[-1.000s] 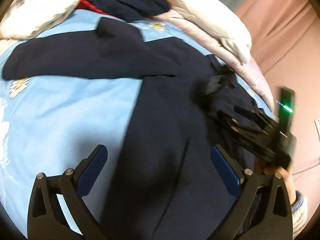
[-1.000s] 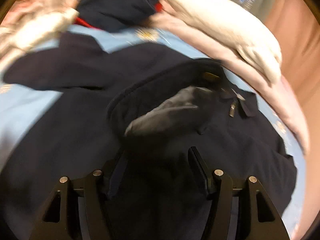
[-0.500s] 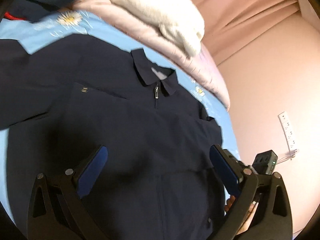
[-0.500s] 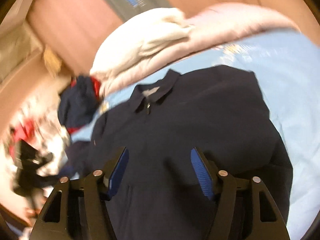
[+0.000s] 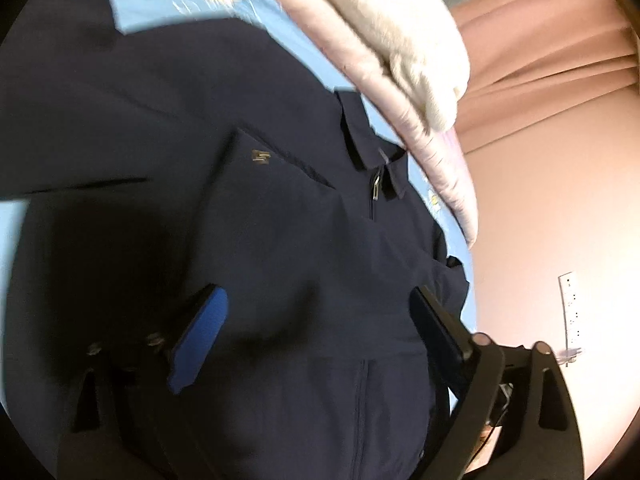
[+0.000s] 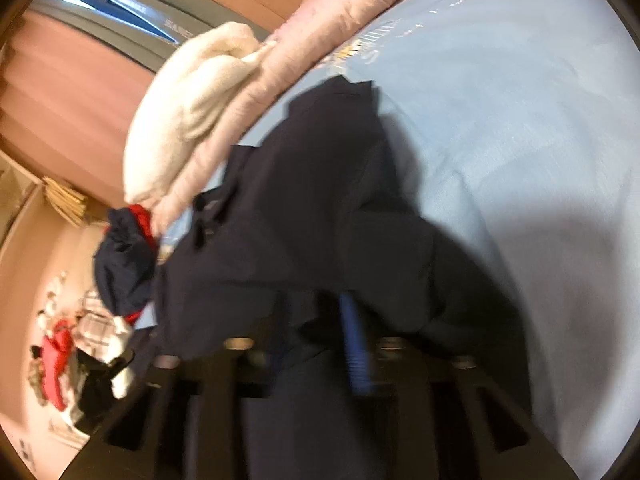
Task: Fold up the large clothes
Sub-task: 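Grasp the other sleeve with the left gripper and fold it across the body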
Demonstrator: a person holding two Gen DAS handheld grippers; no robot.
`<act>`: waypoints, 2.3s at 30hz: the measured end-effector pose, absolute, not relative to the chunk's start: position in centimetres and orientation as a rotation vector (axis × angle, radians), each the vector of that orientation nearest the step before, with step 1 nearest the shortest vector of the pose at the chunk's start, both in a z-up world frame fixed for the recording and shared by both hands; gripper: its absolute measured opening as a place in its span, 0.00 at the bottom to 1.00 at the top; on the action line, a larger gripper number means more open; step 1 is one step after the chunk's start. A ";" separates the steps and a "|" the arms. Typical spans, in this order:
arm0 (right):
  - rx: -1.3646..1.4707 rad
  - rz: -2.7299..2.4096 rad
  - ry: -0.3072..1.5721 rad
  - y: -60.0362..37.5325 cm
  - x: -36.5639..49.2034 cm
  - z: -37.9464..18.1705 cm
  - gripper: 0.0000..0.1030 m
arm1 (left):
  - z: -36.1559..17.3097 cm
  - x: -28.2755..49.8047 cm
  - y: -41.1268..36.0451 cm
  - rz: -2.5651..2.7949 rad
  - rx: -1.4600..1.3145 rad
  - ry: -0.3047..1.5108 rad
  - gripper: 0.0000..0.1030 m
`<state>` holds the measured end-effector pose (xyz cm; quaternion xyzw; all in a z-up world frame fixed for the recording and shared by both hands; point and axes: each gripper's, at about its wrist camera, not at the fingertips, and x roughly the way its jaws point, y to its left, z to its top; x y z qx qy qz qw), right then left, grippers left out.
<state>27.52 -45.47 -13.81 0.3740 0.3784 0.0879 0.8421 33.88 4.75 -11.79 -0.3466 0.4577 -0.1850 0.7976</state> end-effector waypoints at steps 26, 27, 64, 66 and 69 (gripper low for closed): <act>0.566 0.363 0.796 -35.1 20.1 -10.9 0.72 | -16.1 21.2 38.7 0.127 -1.274 0.621 0.98; 0.558 0.362 0.799 -35.0 20.3 -11.0 0.72 | -16.1 21.4 38.9 0.141 -1.274 0.614 0.97; 0.629 0.419 0.733 -35.6 15.5 -11.9 0.72 | 8.3 28.4 -0.1 -0.154 -0.166 0.533 0.07; 0.647 0.412 0.722 -36.4 15.1 -12.1 0.72 | 6.7 29.0 -5.1 -0.204 -0.105 0.561 0.07; 0.695 0.408 0.715 -37.7 14.5 -12.6 0.72 | 3.1 30.0 -12.1 -0.261 -0.023 0.633 0.09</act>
